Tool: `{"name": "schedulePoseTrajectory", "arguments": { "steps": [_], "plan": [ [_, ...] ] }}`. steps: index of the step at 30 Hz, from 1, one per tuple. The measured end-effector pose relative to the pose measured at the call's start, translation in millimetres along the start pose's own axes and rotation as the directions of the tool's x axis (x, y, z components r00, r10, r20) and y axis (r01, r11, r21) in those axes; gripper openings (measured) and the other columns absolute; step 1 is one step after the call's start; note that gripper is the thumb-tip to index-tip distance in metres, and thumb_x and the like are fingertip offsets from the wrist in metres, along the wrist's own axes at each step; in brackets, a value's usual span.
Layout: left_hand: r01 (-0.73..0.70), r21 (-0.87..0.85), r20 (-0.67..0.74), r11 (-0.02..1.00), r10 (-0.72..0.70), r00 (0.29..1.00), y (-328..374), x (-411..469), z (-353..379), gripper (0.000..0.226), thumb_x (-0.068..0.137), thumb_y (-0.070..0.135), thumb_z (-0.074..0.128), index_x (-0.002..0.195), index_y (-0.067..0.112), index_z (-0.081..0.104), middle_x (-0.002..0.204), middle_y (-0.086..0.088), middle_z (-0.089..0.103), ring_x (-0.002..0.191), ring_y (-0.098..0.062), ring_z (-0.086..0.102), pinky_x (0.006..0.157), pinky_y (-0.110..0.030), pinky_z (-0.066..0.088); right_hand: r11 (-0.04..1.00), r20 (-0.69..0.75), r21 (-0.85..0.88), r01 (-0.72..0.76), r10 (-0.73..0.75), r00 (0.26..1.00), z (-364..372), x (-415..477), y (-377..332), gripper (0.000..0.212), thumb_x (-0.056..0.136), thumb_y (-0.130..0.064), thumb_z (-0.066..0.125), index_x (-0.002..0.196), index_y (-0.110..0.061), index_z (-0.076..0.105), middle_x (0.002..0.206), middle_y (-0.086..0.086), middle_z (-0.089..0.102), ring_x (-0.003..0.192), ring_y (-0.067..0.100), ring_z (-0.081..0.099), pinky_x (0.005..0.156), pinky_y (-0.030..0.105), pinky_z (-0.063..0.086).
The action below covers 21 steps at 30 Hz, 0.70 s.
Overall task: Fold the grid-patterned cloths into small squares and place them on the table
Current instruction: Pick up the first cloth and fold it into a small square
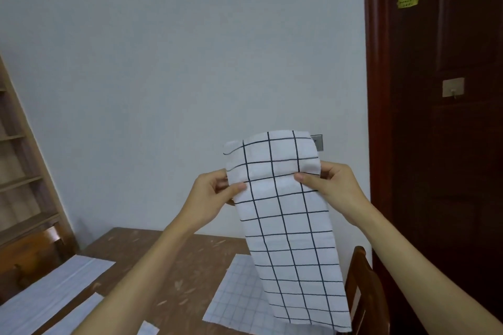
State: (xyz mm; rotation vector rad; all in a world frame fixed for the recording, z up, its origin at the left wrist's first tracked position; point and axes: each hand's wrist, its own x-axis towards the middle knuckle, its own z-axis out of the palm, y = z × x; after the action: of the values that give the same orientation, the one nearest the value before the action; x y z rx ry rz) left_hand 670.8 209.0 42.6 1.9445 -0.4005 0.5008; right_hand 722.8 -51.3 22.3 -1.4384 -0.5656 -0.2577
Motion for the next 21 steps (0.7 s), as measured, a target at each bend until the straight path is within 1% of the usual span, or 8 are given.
{"name": "schedulePoseTrajectory", "arguments": {
  "steps": [3, 5, 7, 9, 11, 15, 19, 21],
  "plan": [
    [-0.006, 0.004, 0.013, 1.0, 0.005, 1.0, 7.1, 0.7, -3.3, 0.019, 0.093, 0.002, 0.066, 0.102, 0.016, 0.076, 0.093, 0.001, 0.08, 0.084, -0.018, 0.077, 0.068, -0.028, 0.061, 0.996, 0.011, -0.059, 0.073, -0.073, 0.997, -3.8, 0.7, -4.8, 0.029, 0.084, 0.009, 0.071, 0.084, -0.019, 0.078, 0.084, -0.009, 0.079, 0.084, 0.001, 0.073, 0.08, 0.014, 0.056],
    [-0.034, 0.034, 0.018, 0.999, 0.034, 0.999, 12.0, 2.0, -6.7, 0.026, 0.095, -0.004, 0.061, 0.1, 0.016, 0.076, 0.09, 0.0, 0.08, 0.079, -0.016, 0.076, 0.064, -0.025, 0.059, 0.993, 0.023, -0.087, 0.075, -0.074, 0.997, -9.1, 2.4, -5.1, 0.037, 0.086, 0.015, 0.064, 0.076, -0.017, 0.079, 0.083, -0.008, 0.078, 0.081, 0.004, 0.073, 0.074, 0.014, 0.055],
    [-0.033, 0.034, 0.024, 0.999, 0.033, 0.999, 14.6, 3.7, -11.1, 0.032, 0.098, -0.006, 0.055, 0.102, 0.017, 0.076, 0.09, -0.013, 0.079, 0.075, -0.021, 0.074, 0.061, -0.024, 0.057, 0.991, 0.017, -0.12, 0.063, -0.061, 0.998, -14.0, 3.4, -6.3, 0.047, 0.09, 0.016, 0.056, 0.071, -0.02, 0.08, 0.085, -0.008, 0.079, 0.085, 0.005, 0.073, 0.075, 0.015, 0.055],
    [-0.01, -0.003, 0.035, 1.0, 0.01, 0.999, 16.8, 4.2, -14.2, 0.035, 0.099, -0.006, 0.051, 0.104, 0.017, 0.077, 0.09, -0.025, 0.076, 0.073, -0.028, 0.072, 0.06, -0.025, 0.057, 0.98, 0.018, -0.183, 0.072, -0.07, 0.997, -17.4, 4.3, -7.3, 0.054, 0.092, 0.018, 0.045, 0.073, -0.018, 0.079, 0.085, -0.01, 0.079, 0.088, -0.002, 0.072, 0.077, 0.01, 0.052],
    [0.006, -0.06, 0.04, 0.998, -0.003, 0.999, 19.1, 3.2, -15.4, 0.033, 0.099, -0.004, 0.053, 0.104, 0.017, 0.077, 0.092, -0.021, 0.077, 0.075, -0.028, 0.072, 0.061, -0.025, 0.057, 0.978, 0.022, -0.196, 0.068, -0.065, 0.998, -18.7, 4.0, -9.7, 0.053, 0.092, 0.018, 0.039, 0.075, -0.014, 0.078, 0.081, -0.01, 0.078, 0.084, -0.005, 0.07, 0.073, 0.008, 0.051],
    [0.035, -0.205, 0.04, 0.978, -0.027, 0.999, 21.2, 2.0, -18.1, 0.033, 0.096, -0.007, 0.053, 0.092, 0.012, 0.08, 0.09, -0.01, 0.077, 0.075, -0.021, 0.07, 0.062, -0.027, 0.057, 0.992, 0.014, -0.12, 0.038, -0.037, 0.999, -19.0, 4.0, -9.5, 0.053, 0.096, 0.013, 0.038, 0.079, -0.016, 0.078, 0.087, -0.009, 0.079, 0.091, 0.002, 0.071, 0.076, 0.012, 0.055],
    [0.012, -0.172, -0.035, 0.985, -0.018, 0.999, 19.5, 3.9, -19.3, 0.038, 0.095, -0.01, 0.046, 0.084, 0.007, 0.079, 0.086, -0.013, 0.072, 0.074, -0.023, 0.067, 0.065, -0.028, 0.057, 0.998, 0.044, 0.041, -0.048, 0.046, 0.998, -15.8, 0.6, -12.3, 0.046, 0.097, 0.003, 0.038, 0.089, -0.015, 0.08, 0.101, 0.004, 0.078, 0.093, 0.018, 0.069, 0.075, 0.018, 0.055],
    [0.009, -0.187, -0.083, 0.982, -0.025, 0.996, 21.1, 3.5, -17.7, 0.035, 0.096, -0.008, 0.046, 0.085, 0.004, 0.078, 0.084, -0.011, 0.071, 0.072, -0.021, 0.066, 0.064, -0.026, 0.056, 0.991, 0.047, 0.11, -0.071, 0.066, 0.997, -13.7, -0.7, -12.8, 0.04, 0.099, -0.006, 0.041, 0.096, -0.016, 0.08, 0.107, 0.008, 0.077, 0.101, 0.023, 0.069, 0.086, 0.026, 0.055]
  ]
}}
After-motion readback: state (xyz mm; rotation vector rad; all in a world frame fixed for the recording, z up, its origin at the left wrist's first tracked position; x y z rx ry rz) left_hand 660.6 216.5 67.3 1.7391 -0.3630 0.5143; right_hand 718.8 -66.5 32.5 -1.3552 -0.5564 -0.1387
